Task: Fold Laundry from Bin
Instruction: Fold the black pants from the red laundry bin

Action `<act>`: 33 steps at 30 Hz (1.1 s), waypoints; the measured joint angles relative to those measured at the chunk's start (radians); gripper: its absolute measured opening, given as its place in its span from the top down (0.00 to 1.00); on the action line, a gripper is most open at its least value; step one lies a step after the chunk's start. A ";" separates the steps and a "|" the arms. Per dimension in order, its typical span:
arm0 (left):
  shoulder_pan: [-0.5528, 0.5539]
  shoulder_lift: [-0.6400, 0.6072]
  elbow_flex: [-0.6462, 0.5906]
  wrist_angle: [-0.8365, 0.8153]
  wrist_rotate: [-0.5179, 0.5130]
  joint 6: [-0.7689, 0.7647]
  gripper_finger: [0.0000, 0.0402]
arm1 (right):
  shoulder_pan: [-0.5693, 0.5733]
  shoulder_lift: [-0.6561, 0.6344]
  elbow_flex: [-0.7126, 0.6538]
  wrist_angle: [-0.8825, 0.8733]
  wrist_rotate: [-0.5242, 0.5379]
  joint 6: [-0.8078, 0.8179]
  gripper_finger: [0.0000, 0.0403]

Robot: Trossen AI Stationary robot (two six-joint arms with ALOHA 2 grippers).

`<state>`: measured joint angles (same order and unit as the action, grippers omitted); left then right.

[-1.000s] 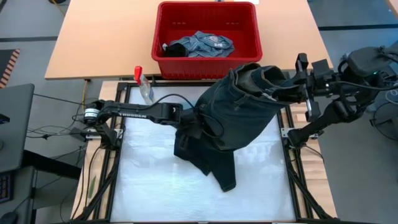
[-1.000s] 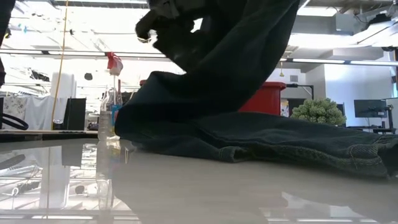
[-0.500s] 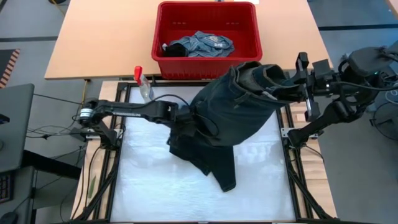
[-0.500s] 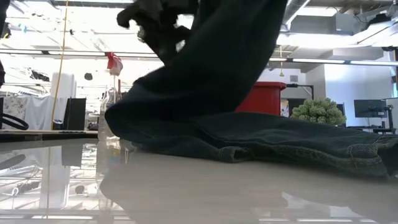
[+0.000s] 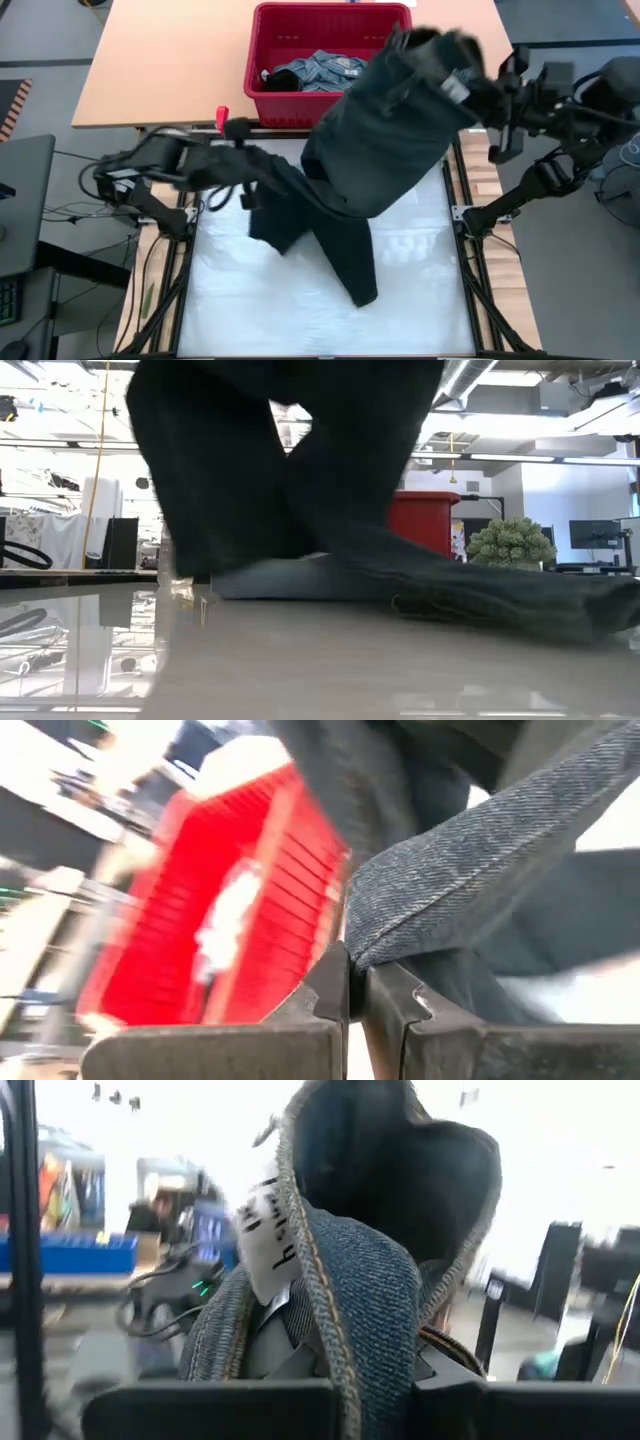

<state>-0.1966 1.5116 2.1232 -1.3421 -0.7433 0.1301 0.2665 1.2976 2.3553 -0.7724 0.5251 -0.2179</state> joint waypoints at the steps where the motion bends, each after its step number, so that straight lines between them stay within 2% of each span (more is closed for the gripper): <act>1: -0.033 0.000 0.032 -0.005 -0.068 -0.004 1.00 | 0.000 0.000 -0.002 0.043 0.000 -0.028 0.90; 4: -0.133 -0.002 0.098 0.021 -0.298 -0.008 1.00 | 0.000 -0.001 -0.021 0.170 0.001 -0.085 0.90; 6: -0.188 -0.003 0.105 0.068 -0.406 -0.004 1.00 | 0.000 0.000 -0.025 0.215 0.002 -0.106 0.90; 8: -0.230 0.008 0.105 0.107 -0.448 -0.005 1.00 | 0.000 0.010 -0.025 0.244 0.004 -0.124 0.90; 10: -0.258 0.036 0.105 0.125 -0.445 -0.021 1.00 | 0.000 0.016 -0.025 0.271 0.010 -0.144 0.90; 12: -0.285 0.075 0.104 0.124 -0.383 -0.028 1.00 | 0.000 0.025 -0.026 0.282 0.023 -0.158 0.90; 14: -0.312 0.118 0.102 0.114 -0.239 0.009 1.00 | 0.000 0.028 -0.027 0.284 0.026 -0.159 0.90; 15: -0.325 0.142 0.102 0.120 -0.201 0.033 0.99 | 0.000 0.028 -0.027 0.282 0.026 -0.160 0.90; 17: -0.348 0.186 0.102 0.129 -0.210 0.077 0.96 | 0.000 0.027 -0.027 0.285 0.036 -0.161 0.90; 20: -0.376 0.226 0.101 0.126 -0.320 0.094 0.87 | 0.000 0.023 -0.027 0.287 0.060 -0.161 0.90; 22: -0.387 0.236 0.102 0.127 -0.315 0.068 0.79 | 0.000 0.017 -0.027 0.278 0.062 -0.160 0.90; 24: -0.378 0.237 0.116 0.113 -0.182 -0.019 0.72 | 0.000 0.016 -0.027 0.279 0.079 -0.158 0.90; 26: -0.339 0.237 0.127 0.073 -0.020 -0.115 0.65 | 0.000 0.012 -0.027 0.276 0.103 -0.157 0.90; 28: -0.293 0.236 0.127 0.021 0.097 -0.201 0.59 | 0.000 0.008 -0.027 0.262 0.108 -0.157 0.90; 30: -0.265 0.238 0.125 -0.004 0.137 -0.244 0.53 | 0.000 0.005 -0.027 0.258 0.114 -0.153 0.90; 33: -0.269 0.237 0.112 -0.001 0.121 -0.273 0.45 | 0.000 0.004 -0.027 0.256 0.125 -0.150 0.90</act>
<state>-0.4655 1.7489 2.2356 -1.3429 -0.6226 -0.1425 0.2661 1.3014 2.3287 -0.5169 0.6503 -0.3679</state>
